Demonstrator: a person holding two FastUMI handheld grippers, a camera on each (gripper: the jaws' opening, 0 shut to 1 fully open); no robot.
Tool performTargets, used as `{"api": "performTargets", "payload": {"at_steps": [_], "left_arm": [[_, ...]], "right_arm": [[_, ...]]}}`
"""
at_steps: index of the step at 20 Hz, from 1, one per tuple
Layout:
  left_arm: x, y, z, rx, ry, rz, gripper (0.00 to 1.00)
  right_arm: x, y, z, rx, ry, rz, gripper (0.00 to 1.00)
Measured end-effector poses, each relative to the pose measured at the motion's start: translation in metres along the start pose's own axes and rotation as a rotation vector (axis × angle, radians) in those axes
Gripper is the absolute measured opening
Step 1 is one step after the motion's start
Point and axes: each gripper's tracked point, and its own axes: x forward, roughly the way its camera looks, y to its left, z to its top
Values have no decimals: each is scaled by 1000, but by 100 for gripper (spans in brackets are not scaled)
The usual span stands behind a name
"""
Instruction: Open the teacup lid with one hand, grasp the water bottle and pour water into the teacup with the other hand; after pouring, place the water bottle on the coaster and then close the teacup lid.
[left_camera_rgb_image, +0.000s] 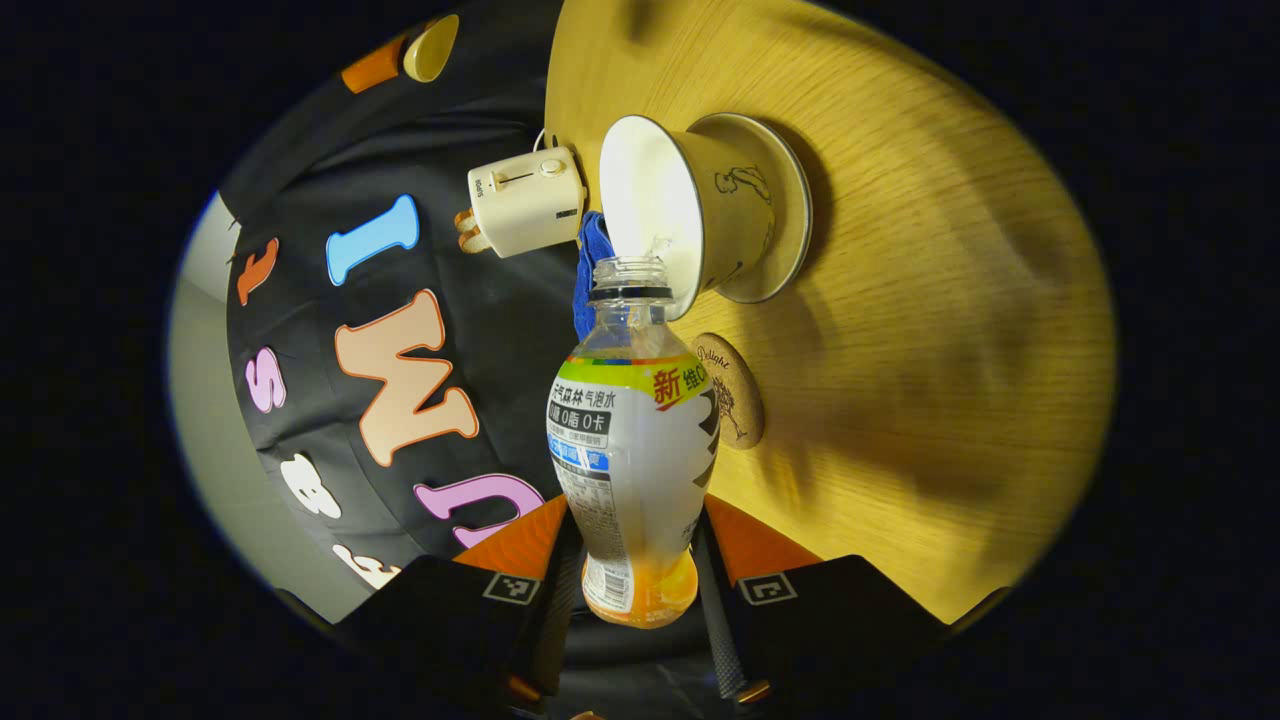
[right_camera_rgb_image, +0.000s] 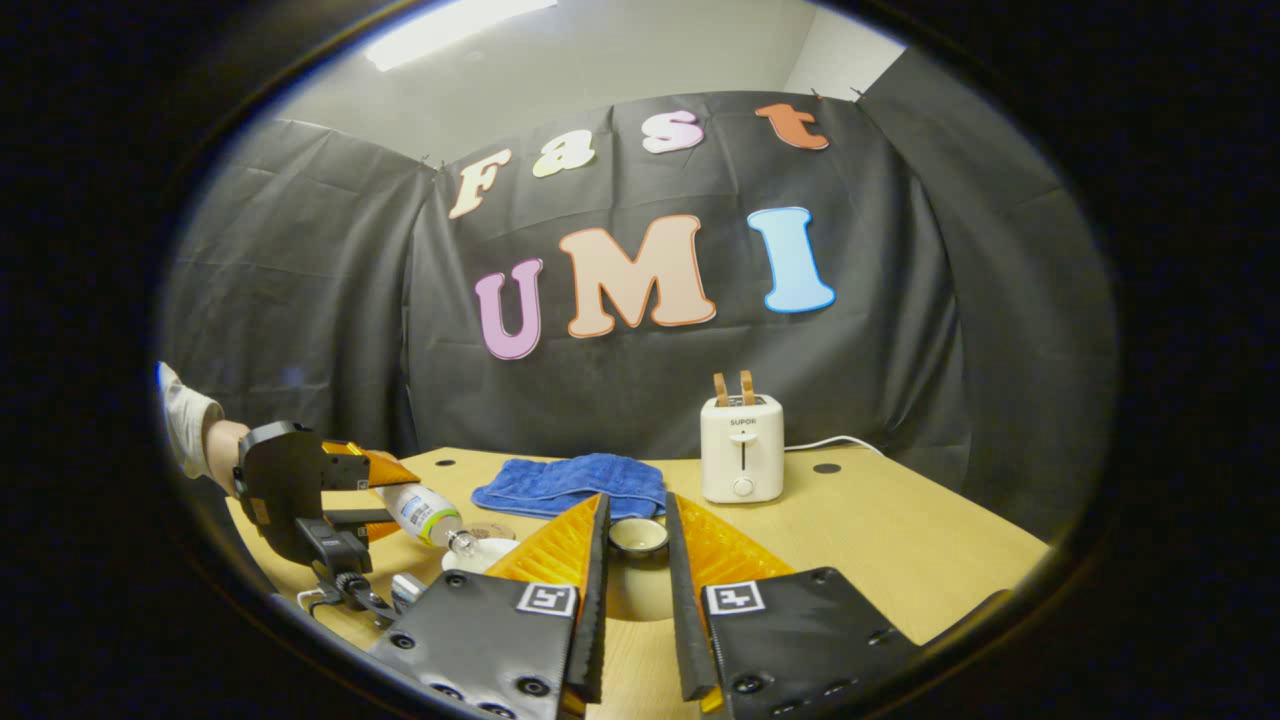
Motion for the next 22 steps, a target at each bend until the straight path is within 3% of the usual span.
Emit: {"api": "performTargets", "payload": {"at_steps": [22], "left_arm": [[-1, 62, -1, 345, 20, 69, 57]], "right_arm": [[2, -2, -6, -14, 22, 7, 32]]}}
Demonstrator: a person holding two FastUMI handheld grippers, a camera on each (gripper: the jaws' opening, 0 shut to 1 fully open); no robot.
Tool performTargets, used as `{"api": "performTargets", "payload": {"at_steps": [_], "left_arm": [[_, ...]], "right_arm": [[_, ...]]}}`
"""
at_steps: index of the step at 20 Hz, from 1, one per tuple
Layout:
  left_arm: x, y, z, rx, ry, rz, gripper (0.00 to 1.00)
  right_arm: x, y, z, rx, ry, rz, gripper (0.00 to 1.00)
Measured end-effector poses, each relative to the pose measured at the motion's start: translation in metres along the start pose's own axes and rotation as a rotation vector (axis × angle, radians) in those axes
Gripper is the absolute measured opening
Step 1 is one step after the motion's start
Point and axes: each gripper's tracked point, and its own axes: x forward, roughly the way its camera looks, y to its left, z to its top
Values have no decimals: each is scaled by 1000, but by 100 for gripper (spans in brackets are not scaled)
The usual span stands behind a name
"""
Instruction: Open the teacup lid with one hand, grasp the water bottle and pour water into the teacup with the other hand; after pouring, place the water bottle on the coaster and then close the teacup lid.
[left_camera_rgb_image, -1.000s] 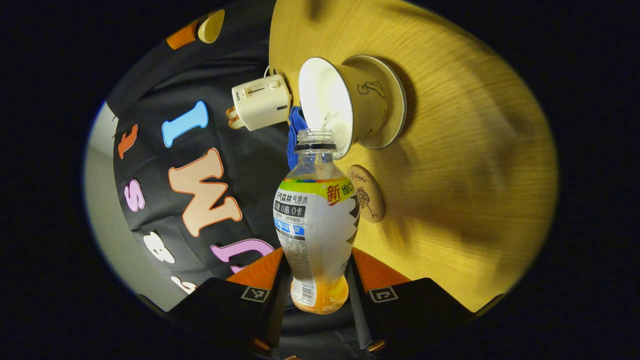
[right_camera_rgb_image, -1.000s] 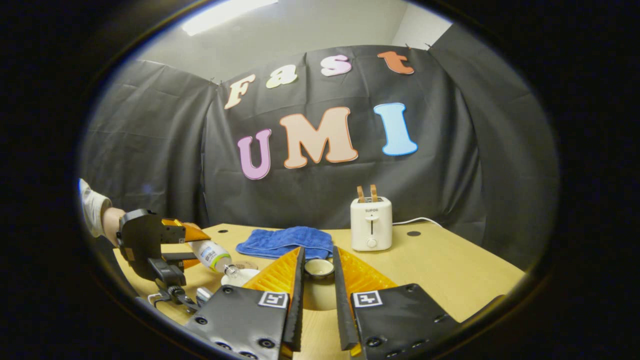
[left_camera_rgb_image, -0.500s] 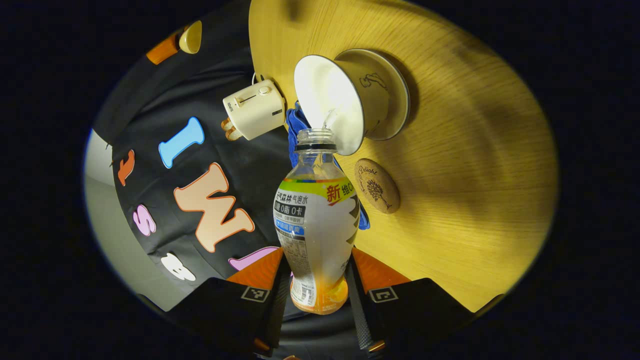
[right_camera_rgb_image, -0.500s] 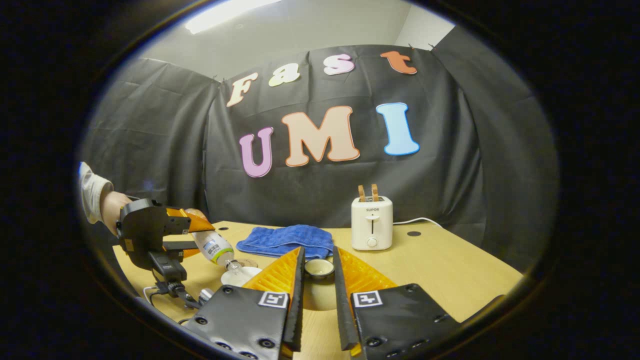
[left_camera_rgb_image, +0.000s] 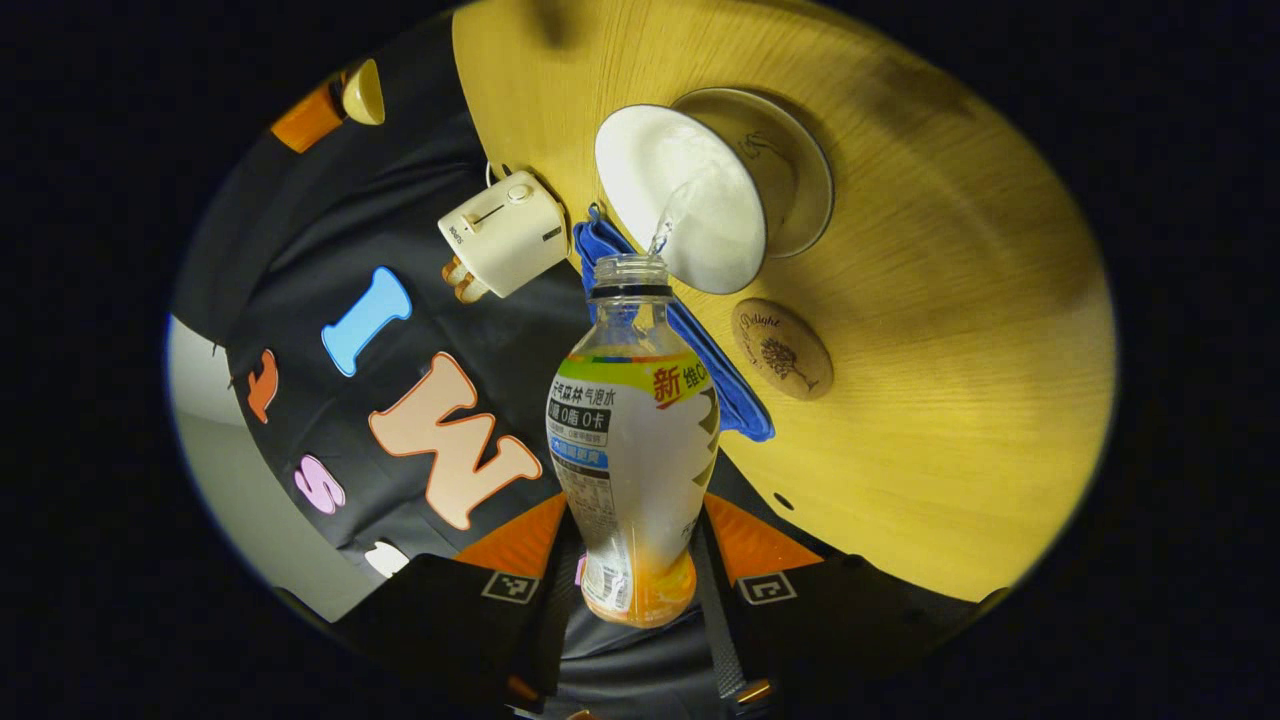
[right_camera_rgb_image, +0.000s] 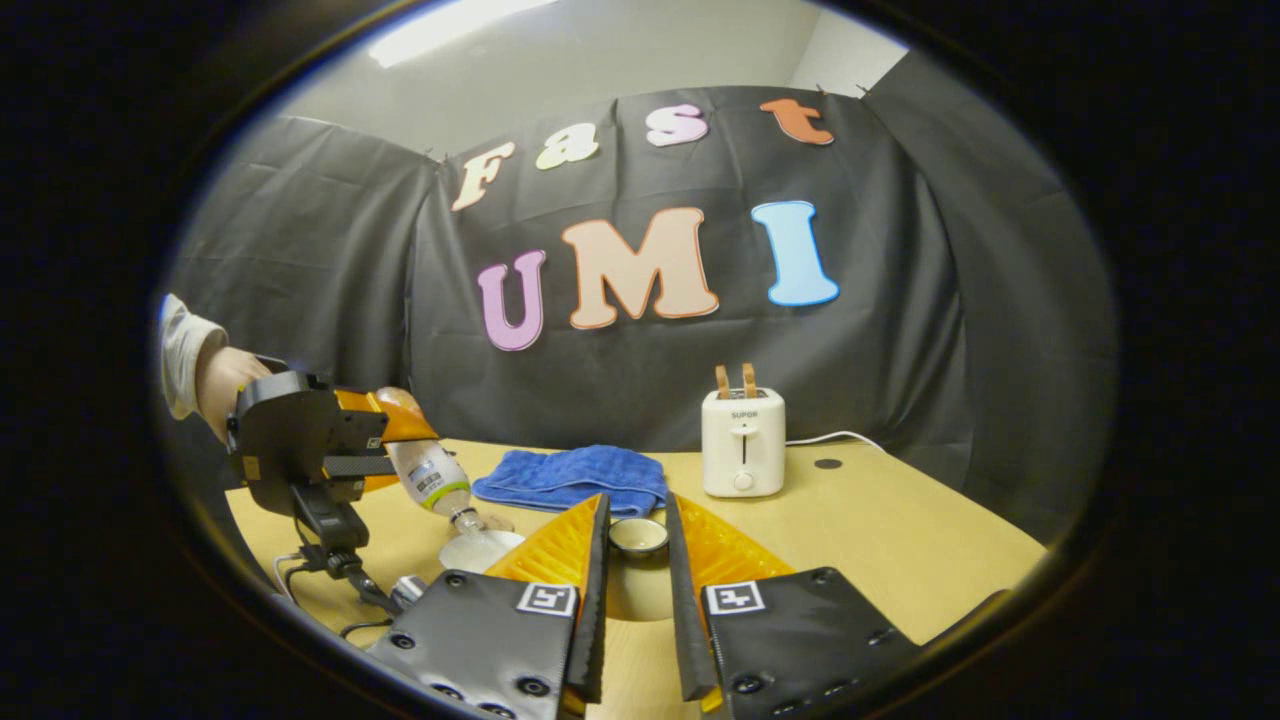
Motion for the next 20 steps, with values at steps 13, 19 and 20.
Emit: {"api": "performTargets", "payload": {"at_steps": [13, 19, 20], "left_arm": [[-3, 18, -2, 152, 9, 18, 57], [-1, 15, 1, 118, -13, 13, 57], [-1, 10, 1, 94, -16, -5, 58]], "right_arm": [[0, -6, 1, -6, 2, -14, 32], [-2, -3, 1, -7, 0, -6, 32], [-2, -2, 3, -6, -2, -4, 33]]}}
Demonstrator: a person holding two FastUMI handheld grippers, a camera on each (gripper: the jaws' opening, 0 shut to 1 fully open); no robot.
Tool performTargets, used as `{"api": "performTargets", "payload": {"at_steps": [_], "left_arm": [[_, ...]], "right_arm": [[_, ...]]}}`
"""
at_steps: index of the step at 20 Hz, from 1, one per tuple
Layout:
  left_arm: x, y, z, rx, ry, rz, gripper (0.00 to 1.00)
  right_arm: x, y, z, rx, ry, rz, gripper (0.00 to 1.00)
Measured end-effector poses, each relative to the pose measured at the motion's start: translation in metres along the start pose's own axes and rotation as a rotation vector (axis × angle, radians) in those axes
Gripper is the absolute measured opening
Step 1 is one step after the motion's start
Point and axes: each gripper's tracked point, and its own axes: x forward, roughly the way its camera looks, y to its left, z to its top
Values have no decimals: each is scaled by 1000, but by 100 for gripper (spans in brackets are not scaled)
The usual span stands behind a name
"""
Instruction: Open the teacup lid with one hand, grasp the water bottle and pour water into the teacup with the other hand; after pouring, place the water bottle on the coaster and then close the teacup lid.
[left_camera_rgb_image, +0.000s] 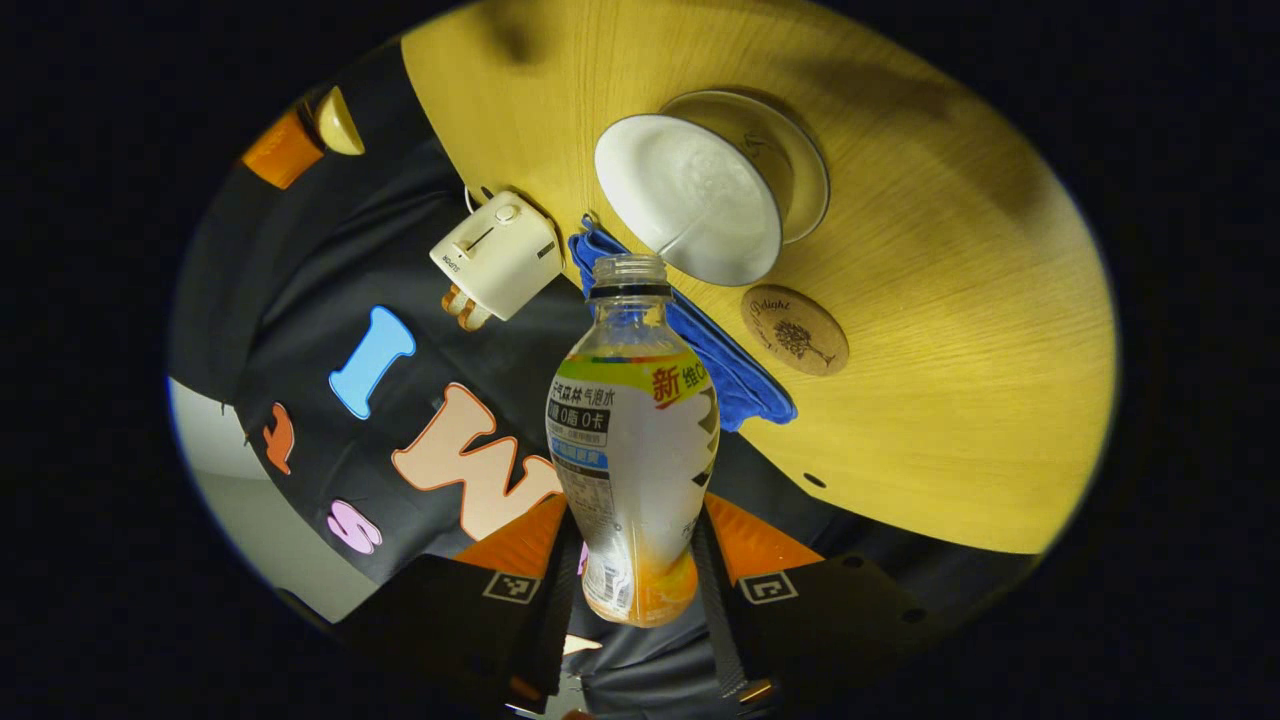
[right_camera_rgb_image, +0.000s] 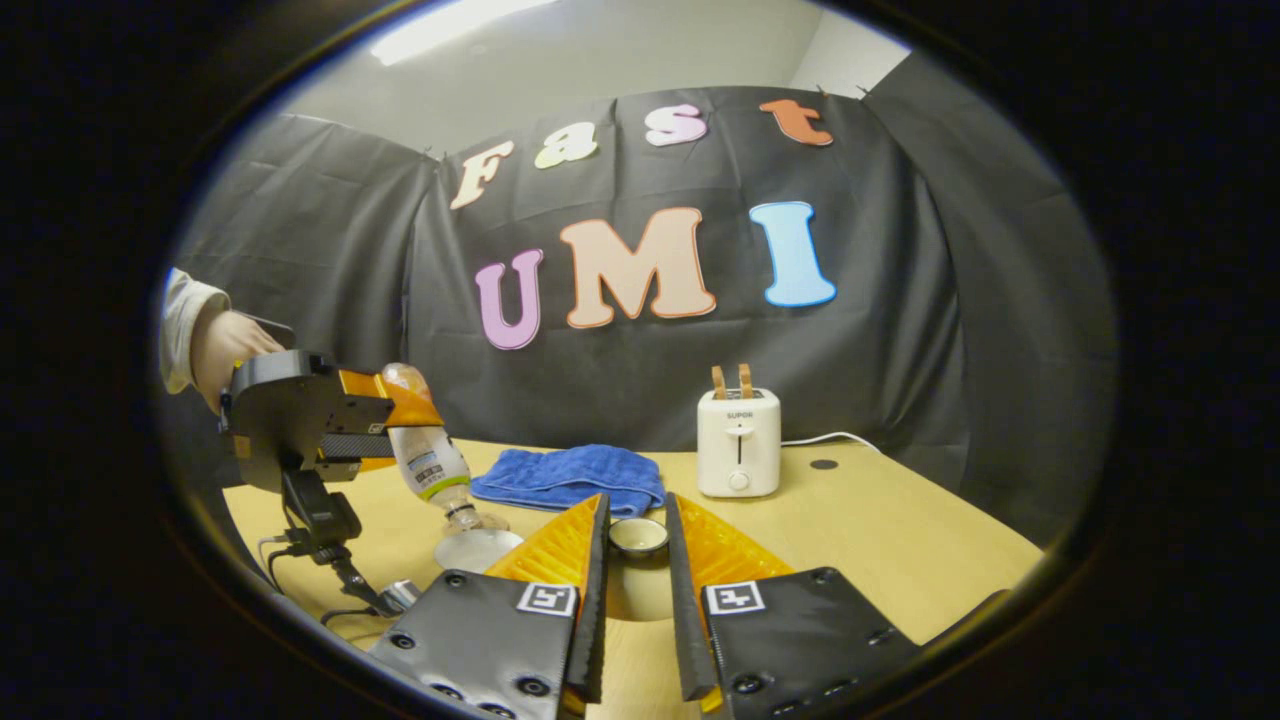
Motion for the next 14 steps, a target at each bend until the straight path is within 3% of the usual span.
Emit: {"api": "performTargets", "payload": {"at_steps": [7, 11, 14], "left_arm": [[-6, -45, 21, -292, -81, -142, 57], [-6, -48, 35, -405, -114, -129, 57], [-9, -60, 48, -564, -154, -166, 57]], "right_arm": [[0, 6, -1, 6, 5, 13, 33], [-2, 8, 2, 2, -4, 17, 32], [-2, 8, 2, 6, -4, 19, 32]]}}
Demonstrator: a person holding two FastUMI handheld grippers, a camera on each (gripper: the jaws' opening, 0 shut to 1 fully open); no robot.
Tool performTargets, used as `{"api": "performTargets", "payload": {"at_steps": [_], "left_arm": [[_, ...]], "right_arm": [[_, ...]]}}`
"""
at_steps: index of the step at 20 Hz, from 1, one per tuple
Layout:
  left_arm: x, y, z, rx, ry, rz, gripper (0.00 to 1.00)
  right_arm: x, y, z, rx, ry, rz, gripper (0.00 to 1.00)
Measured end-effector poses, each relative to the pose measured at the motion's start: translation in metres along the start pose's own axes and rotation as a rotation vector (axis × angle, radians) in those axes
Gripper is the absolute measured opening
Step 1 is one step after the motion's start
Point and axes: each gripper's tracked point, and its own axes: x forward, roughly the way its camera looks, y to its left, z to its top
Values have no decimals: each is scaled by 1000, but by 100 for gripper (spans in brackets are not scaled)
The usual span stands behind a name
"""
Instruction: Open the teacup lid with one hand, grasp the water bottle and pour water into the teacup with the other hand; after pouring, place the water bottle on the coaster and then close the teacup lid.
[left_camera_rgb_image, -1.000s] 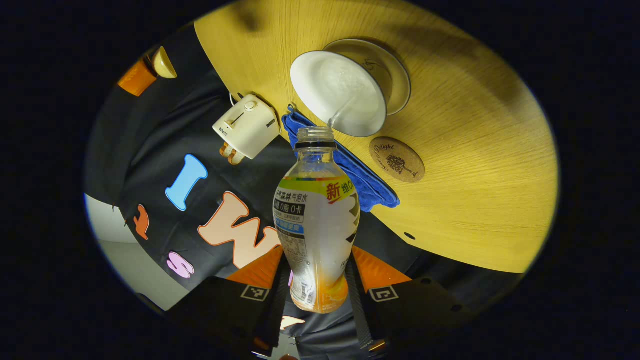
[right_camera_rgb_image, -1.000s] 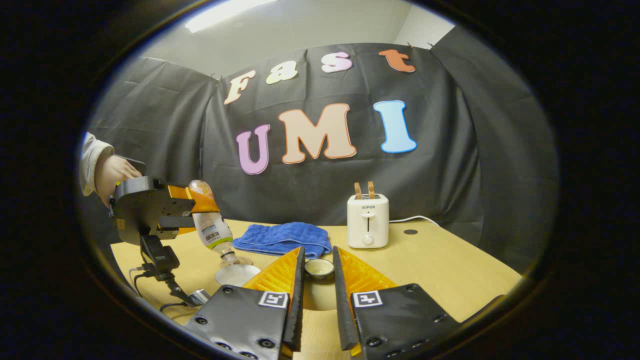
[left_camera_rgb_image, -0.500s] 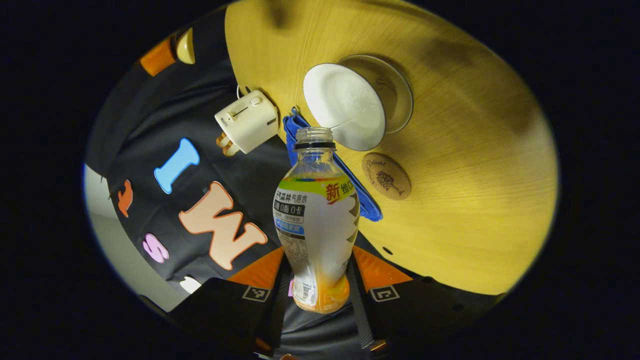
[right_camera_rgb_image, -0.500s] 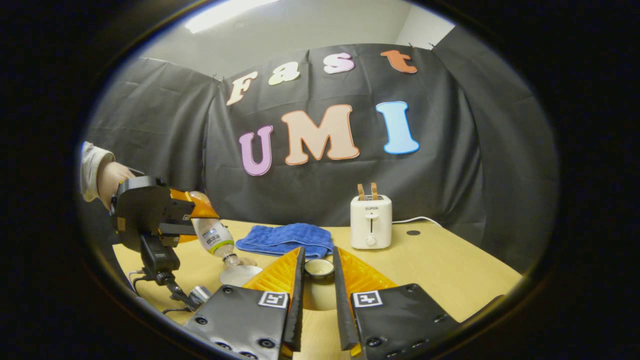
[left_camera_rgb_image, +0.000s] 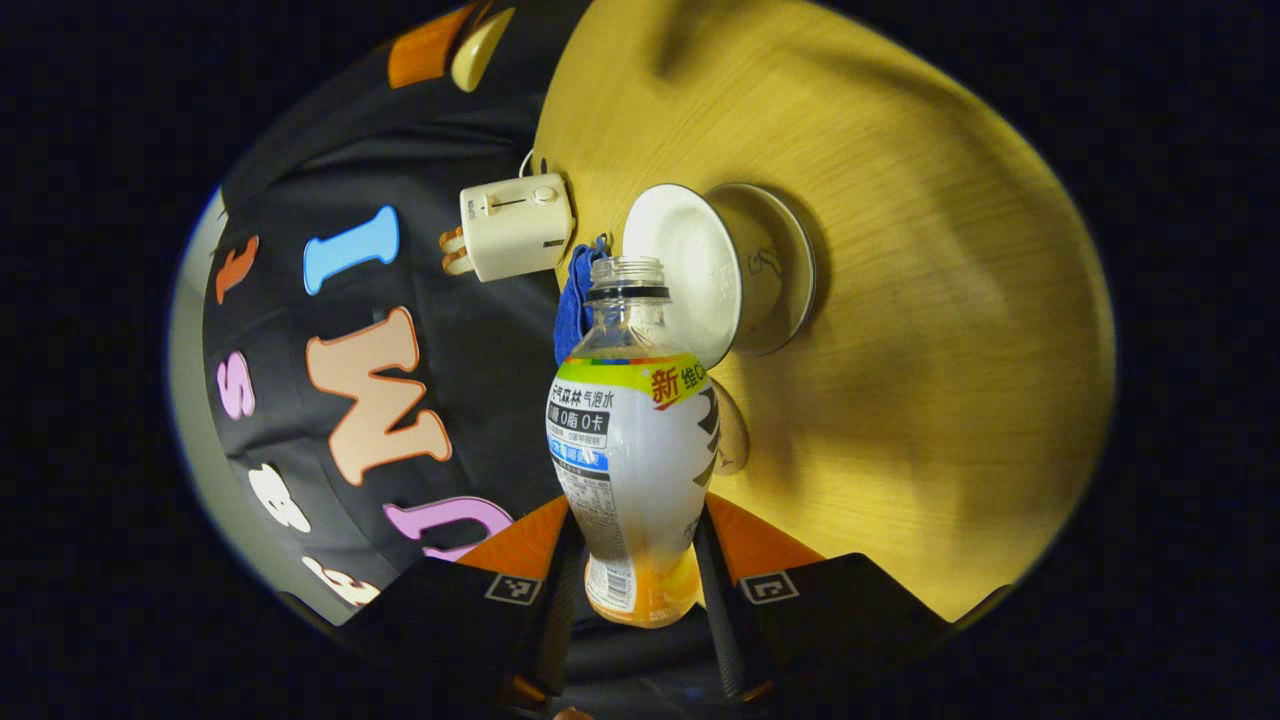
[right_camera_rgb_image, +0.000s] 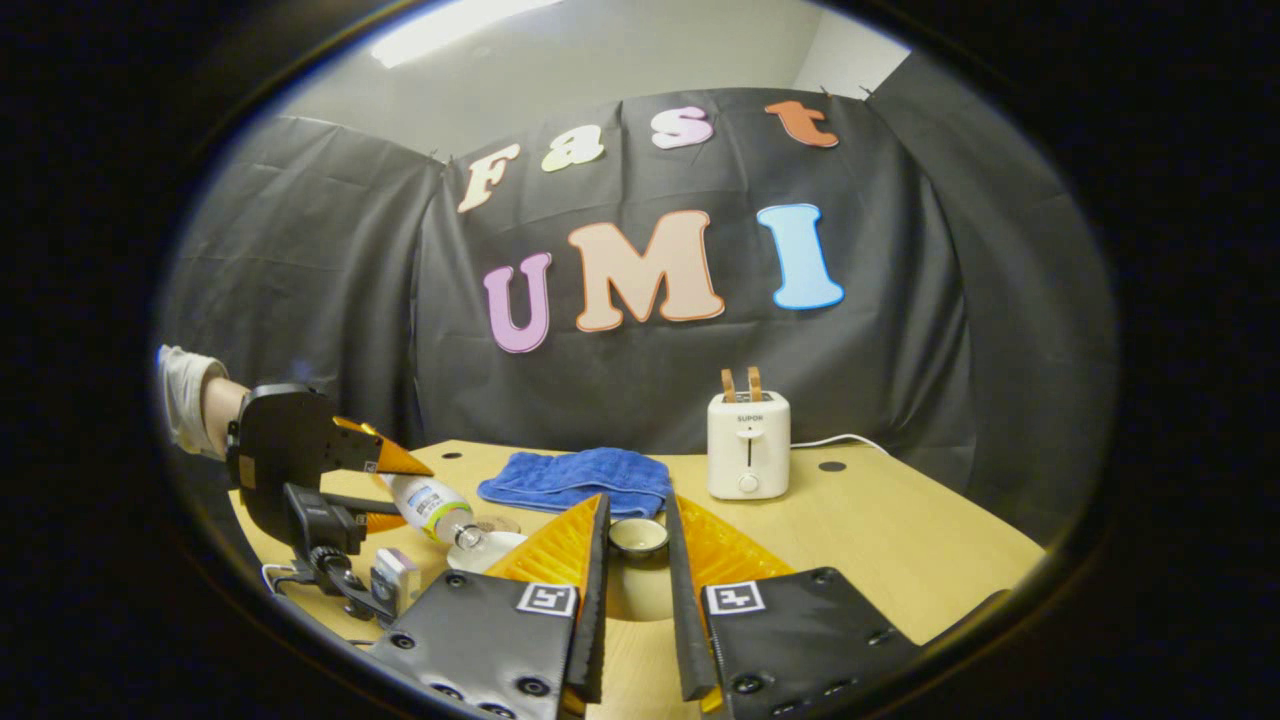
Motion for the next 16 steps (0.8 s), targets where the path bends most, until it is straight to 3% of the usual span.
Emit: {"api": "performTargets", "payload": {"at_steps": [4, 14, 16], "left_arm": [[-2, -6, 12, -252, -61, -18, 56], [-17, 34, 21, -811, -202, 112, 58], [-16, 31, 22, -913, -215, 99, 59]], "right_arm": [[2, 2, -5, 3, 8, 4, 32], [5, 5, -10, 13, 26, 13, 33], [6, 6, -10, 10, 26, 13, 33]]}}
